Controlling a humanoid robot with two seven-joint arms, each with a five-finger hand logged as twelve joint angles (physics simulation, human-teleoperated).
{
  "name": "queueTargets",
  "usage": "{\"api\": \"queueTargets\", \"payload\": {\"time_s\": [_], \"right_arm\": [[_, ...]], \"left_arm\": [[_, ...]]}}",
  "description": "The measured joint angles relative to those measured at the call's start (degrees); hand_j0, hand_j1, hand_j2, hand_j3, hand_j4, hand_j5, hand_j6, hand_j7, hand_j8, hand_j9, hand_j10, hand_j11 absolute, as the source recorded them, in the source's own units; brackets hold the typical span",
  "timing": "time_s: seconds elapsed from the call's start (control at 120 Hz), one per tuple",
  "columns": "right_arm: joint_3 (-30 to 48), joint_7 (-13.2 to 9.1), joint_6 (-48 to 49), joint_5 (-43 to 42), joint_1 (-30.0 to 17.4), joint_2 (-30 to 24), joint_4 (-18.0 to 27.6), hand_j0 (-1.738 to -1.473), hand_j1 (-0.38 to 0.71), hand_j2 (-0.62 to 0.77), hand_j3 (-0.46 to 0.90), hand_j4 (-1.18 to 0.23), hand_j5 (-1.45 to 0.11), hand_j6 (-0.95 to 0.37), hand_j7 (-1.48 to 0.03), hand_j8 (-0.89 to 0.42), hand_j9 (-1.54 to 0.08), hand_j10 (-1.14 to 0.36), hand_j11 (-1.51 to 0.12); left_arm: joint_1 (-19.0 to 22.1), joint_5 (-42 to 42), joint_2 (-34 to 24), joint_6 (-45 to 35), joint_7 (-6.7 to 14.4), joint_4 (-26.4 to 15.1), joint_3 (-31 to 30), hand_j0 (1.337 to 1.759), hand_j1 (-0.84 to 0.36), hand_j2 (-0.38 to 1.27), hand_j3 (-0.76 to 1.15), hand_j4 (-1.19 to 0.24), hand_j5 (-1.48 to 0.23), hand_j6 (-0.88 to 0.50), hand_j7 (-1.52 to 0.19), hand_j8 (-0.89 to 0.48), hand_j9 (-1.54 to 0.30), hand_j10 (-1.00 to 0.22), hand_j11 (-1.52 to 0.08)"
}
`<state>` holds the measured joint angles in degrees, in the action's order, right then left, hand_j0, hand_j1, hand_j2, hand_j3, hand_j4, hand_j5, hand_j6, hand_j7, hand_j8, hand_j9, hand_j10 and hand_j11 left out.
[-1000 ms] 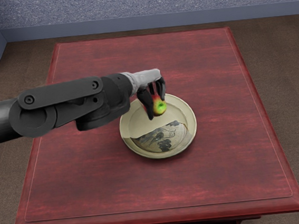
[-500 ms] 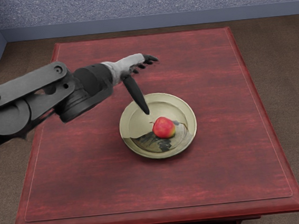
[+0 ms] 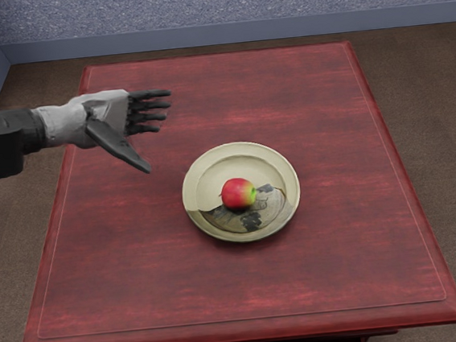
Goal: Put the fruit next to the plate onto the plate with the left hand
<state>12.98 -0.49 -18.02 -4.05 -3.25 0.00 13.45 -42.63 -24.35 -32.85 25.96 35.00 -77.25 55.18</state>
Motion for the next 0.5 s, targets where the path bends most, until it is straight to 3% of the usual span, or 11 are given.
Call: {"api": "queueTargets", "payload": {"time_s": [0.142,0.208,0.375,0.5], "right_arm": [[0.02,0.0,0.0,0.0,0.0,0.0,0.0,-1.658,-0.35,0.0,0.0,0.0,0.0,0.0,0.0,0.0,0.0,0.0,0.0],[0.02,-0.02,0.0,0.0,0.0,0.0,0.0,-1.658,-0.35,0.0,0.0,0.0,0.0,0.0,0.0,0.0,0.0,0.0,0.0],[0.03,0.0,0.0,0.0,0.0,0.0,0.02,-1.658,-0.35,0.0,0.0,0.0,0.0,0.0,0.0,0.0,0.0,0.0,0.0],[0.03,0.01,0.0,0.0,0.0,0.0,0.03,-1.658,-0.35,0.0,0.0,0.0,0.0,0.0,0.0,0.0,0.0,0.0,0.0]], "left_arm": [[6.79,4.25,-4.23,6.73,0.0,1.06,4.57,1.658,0.32,0.01,0.0,-0.02,-0.03,-0.02,-0.03,-0.02,-0.03,-0.02,-0.03],[7.29,7.38,-6.81,7.83,0.0,2.96,5.37,1.658,0.33,0.01,0.0,-0.02,-0.03,-0.02,-0.03,-0.02,-0.03,-0.02,-0.03],[8.7,16.99,-9.67,8.81,0.0,13.51,5.73,1.658,0.33,0.0,0.0,-0.02,-0.02,-0.02,-0.02,-0.02,-0.02,-0.02,-0.02],[9.67,19.51,-10.39,9.0,0.0,17.41,5.53,1.658,0.33,0.0,0.0,-0.01,-0.02,-0.01,-0.02,-0.01,-0.02,-0.01,-0.02]]}}
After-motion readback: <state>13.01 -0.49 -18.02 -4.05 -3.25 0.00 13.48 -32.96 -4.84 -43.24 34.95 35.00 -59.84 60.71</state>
